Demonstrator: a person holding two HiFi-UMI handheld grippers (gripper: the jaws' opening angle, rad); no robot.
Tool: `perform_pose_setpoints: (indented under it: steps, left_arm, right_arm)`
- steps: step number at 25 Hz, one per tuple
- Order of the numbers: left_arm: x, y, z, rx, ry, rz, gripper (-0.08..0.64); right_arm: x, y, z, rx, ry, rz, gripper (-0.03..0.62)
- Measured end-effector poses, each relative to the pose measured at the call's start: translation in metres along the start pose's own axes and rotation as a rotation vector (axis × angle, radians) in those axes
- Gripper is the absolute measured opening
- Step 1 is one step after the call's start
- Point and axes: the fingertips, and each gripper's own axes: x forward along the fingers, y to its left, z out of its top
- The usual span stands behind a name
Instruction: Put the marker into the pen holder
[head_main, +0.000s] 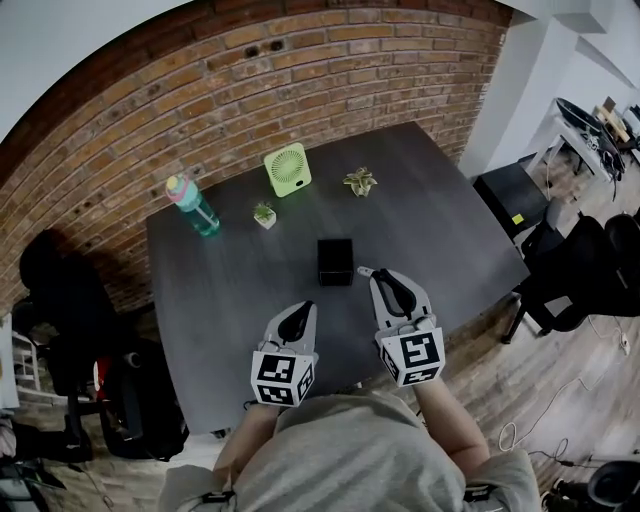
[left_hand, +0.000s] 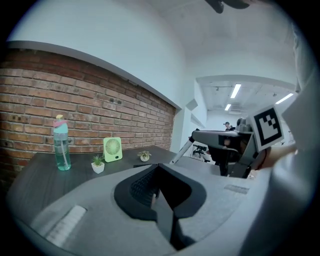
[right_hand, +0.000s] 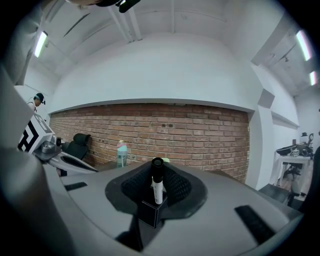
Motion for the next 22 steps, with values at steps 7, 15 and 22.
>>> perform_pose_setpoints:
  steps: [7,15,22]
  left_arm:
    - [-0.002,0.01,-0.002,-0.025,0.0,0.074,0.017]
    - [-0.009,0.024,-0.013,-0.062,0.014,0.165,0.017]
    - [-0.015,0.033,-0.02,-0.082,0.027,0.225,0.017]
  right_arm:
    - [0.029,0.003,-0.011,-0.004,0.018,0.073,0.067]
    - [0.059,0.01,-0.032,-0.021,0.06,0.147,0.067]
    - [0.084,0.012,-0.058,-0.044,0.114,0.186,0.067]
